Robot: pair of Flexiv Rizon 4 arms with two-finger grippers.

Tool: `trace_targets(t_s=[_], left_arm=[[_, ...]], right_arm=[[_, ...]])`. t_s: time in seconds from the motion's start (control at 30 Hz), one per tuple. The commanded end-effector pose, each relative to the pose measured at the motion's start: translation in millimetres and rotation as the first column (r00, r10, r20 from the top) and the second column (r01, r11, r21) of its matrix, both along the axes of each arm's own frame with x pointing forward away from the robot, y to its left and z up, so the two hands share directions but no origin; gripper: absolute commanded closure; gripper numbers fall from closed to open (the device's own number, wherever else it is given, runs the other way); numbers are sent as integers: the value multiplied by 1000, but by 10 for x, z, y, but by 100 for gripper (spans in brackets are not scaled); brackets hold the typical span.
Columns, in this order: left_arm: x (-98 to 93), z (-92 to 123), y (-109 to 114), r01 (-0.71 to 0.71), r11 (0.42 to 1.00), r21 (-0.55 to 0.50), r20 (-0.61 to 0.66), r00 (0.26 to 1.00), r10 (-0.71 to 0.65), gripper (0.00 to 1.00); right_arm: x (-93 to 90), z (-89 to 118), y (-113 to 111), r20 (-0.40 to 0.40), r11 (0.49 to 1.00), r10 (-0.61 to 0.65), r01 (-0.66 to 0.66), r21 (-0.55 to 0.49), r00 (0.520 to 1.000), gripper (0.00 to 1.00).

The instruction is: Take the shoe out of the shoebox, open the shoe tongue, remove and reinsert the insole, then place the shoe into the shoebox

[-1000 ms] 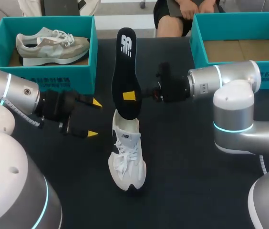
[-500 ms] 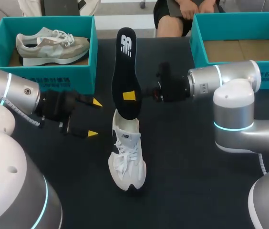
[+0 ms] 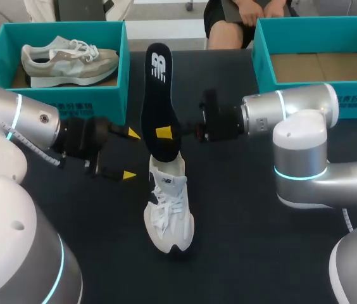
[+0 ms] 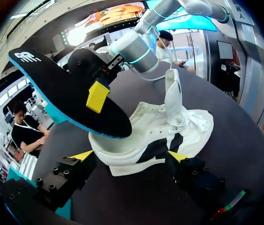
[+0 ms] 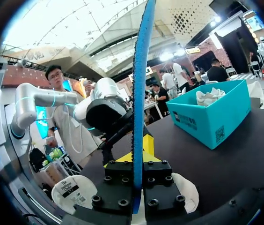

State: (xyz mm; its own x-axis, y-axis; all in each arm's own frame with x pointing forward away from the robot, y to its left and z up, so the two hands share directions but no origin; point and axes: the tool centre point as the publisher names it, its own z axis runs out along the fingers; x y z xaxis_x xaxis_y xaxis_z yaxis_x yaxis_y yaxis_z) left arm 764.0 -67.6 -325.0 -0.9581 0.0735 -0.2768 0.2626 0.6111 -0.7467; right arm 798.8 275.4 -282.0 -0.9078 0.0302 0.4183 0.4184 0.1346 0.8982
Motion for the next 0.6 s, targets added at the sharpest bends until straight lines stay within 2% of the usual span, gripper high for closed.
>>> trace_targets(t_s=[0.03,0.33,0.6], left_arm=[[17,-22,-53,-12,1000,15,6,1000,12,0],[109,-139,-143,-37,999,29,-3,999,37,0],[148,-208,-176,-58,998,32,-23,998,59,0]], right_arm=[[21,-102,-8,4,1000,0,0,14,1000,100],[61,-246,-59,-6,999,42,-42,14,999,100],[-2,-316,-76,-27,999,45,-44,24,999,100]])
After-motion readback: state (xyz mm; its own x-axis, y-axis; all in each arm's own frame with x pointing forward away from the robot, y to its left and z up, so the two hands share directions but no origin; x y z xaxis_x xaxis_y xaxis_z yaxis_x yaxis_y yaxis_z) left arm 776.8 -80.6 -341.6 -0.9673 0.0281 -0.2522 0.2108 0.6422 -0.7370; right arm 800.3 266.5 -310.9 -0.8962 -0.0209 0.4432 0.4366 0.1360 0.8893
